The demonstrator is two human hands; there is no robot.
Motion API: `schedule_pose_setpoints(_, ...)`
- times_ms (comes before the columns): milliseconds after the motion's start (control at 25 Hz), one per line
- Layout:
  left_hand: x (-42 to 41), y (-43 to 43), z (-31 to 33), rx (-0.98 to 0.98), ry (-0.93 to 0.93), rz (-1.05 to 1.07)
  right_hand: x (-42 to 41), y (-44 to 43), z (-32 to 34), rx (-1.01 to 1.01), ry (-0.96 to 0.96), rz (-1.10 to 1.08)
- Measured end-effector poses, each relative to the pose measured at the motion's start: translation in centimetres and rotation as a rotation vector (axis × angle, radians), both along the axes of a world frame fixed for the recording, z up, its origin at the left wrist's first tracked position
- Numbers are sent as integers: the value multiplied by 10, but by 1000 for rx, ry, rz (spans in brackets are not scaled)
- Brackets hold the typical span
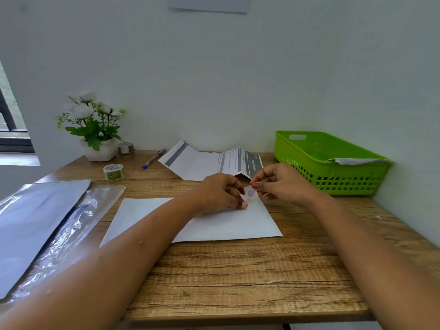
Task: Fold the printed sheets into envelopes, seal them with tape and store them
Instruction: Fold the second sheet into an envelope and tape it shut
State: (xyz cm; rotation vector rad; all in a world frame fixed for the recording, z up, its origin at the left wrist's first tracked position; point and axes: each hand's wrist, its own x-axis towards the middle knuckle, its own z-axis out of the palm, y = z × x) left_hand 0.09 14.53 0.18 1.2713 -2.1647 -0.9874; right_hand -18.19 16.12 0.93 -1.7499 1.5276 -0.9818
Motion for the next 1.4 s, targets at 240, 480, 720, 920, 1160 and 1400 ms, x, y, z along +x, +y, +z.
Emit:
schedule_pose_setpoints(240, -5, 1, -6, -54, 50, 64, 3, 5, 4, -23, -10, 54)
schedule_pose_setpoints(480, -7, 4, -5, -68, 69, 98, 5, 7, 7, -38, -75, 27)
schedule_pose_setpoints(720, -7, 4, -5, -67, 98, 106, 6, 7, 7, -34, -101, 18)
schedule_pose_setpoints(920, -8, 5, -5, -79, 116, 104, 5, 6, 6, -29, -79, 7)
schedule_pose_setpoints(1160, -7, 6, -6, -144, 75, 116, 3, 3, -1, 20, -44, -43)
schedule_pose_setpoints(1400, -8, 5, -9, -237, -20, 82, 4, 5, 0, 30, 3, -83)
